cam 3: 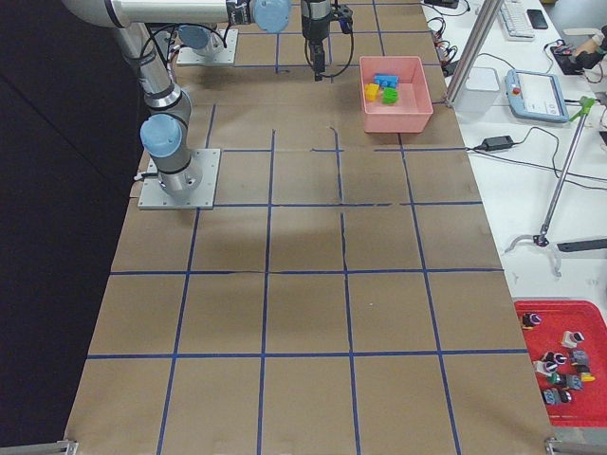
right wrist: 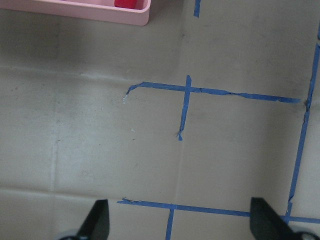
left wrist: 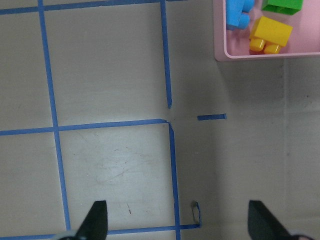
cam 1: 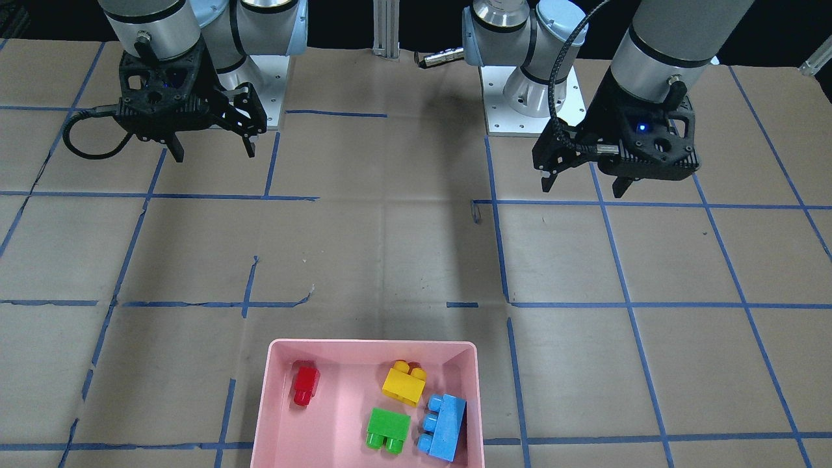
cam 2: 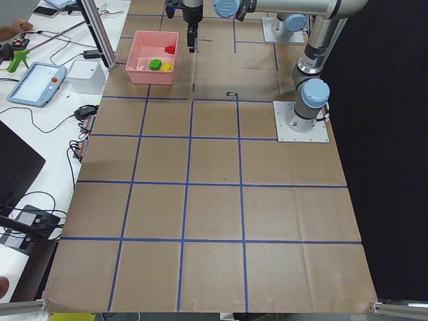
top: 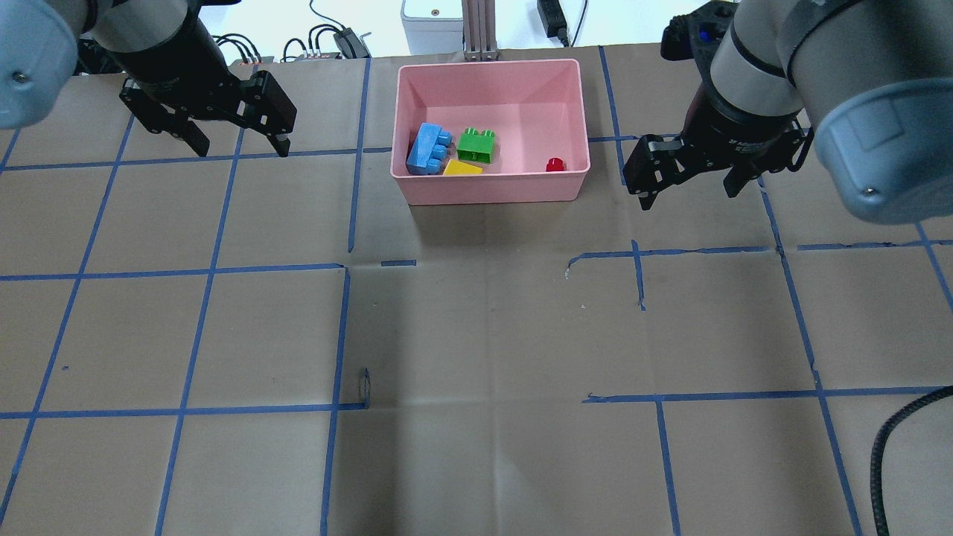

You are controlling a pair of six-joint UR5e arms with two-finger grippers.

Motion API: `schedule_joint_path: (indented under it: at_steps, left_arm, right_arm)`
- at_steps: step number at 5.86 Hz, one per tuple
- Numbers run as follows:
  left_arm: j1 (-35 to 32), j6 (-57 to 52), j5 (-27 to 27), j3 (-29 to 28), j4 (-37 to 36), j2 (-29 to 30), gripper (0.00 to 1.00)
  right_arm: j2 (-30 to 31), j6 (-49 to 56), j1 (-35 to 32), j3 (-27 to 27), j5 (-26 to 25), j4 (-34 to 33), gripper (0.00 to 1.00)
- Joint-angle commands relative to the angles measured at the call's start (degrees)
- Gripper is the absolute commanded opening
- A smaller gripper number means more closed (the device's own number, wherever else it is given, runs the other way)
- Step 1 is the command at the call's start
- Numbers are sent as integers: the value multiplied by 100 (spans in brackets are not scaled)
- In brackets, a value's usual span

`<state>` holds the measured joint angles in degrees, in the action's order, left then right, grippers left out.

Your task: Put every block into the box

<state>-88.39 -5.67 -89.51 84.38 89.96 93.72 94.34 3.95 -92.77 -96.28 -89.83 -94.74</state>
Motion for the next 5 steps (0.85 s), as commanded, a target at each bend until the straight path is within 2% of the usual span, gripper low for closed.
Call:
schedule_joint_path:
  at_steps: [1,5]
  left_arm:
    - [6,-4,4,-1,-5,6,100]
    - [6,13,-5,8,-4,6,100]
  right_arm:
    - [6,0,-12,-5,0,0,100]
    - [-55,-26,22,101,-17,-9,100]
